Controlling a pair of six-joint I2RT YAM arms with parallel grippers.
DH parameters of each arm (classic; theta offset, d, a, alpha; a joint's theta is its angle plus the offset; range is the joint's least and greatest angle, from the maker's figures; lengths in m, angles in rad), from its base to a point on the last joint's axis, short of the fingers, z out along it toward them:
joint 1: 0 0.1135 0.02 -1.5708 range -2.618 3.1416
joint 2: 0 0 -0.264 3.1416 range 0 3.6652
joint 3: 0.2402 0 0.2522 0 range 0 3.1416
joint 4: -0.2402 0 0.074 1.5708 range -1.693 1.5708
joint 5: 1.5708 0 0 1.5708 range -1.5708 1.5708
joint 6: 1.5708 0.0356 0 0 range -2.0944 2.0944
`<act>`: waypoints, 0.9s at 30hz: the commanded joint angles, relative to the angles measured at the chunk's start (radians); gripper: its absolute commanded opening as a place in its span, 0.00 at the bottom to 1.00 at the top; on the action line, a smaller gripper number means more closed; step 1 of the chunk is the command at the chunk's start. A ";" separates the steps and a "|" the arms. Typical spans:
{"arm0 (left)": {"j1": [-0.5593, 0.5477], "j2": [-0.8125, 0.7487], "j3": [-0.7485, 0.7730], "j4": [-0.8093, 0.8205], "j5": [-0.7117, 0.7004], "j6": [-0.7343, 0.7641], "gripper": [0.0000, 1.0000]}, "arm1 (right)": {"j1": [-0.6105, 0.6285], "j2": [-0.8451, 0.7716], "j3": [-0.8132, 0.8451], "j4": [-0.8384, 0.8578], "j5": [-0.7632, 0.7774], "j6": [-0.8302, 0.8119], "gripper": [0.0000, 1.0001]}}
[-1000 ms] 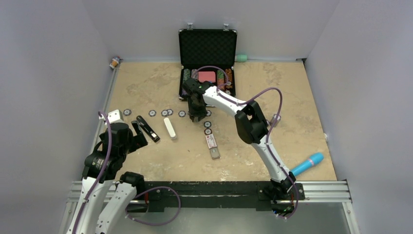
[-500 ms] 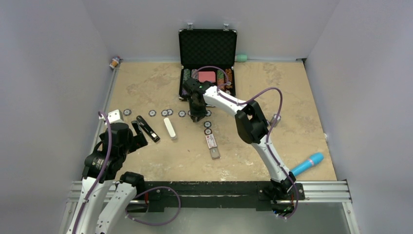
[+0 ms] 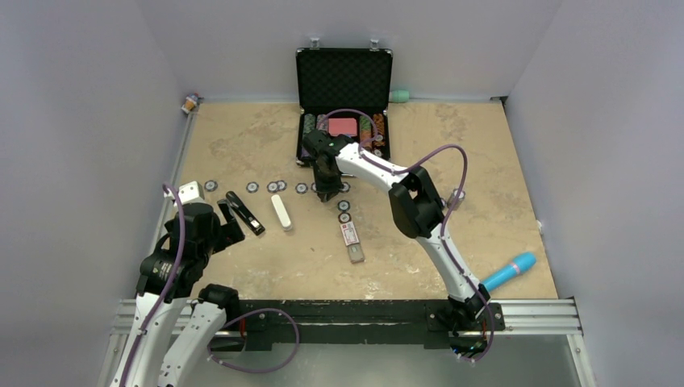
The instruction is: Unload the staples from the stapler
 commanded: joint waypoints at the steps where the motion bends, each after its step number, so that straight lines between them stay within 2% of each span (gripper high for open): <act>1: -0.007 0.004 -0.001 0.027 -0.004 0.000 0.97 | -0.002 0.000 -0.006 -0.021 0.085 -0.030 0.20; 4: -0.007 0.007 0.000 0.027 -0.005 -0.001 0.97 | -0.001 -0.014 -0.006 -0.022 0.084 -0.040 0.17; 16: -0.007 0.027 0.006 0.017 -0.013 -0.007 0.97 | 0.021 -0.128 -0.023 0.005 0.066 -0.078 0.16; 27: -0.007 0.036 0.009 0.011 -0.025 -0.014 0.97 | 0.031 -0.268 -0.151 0.024 0.082 -0.114 0.16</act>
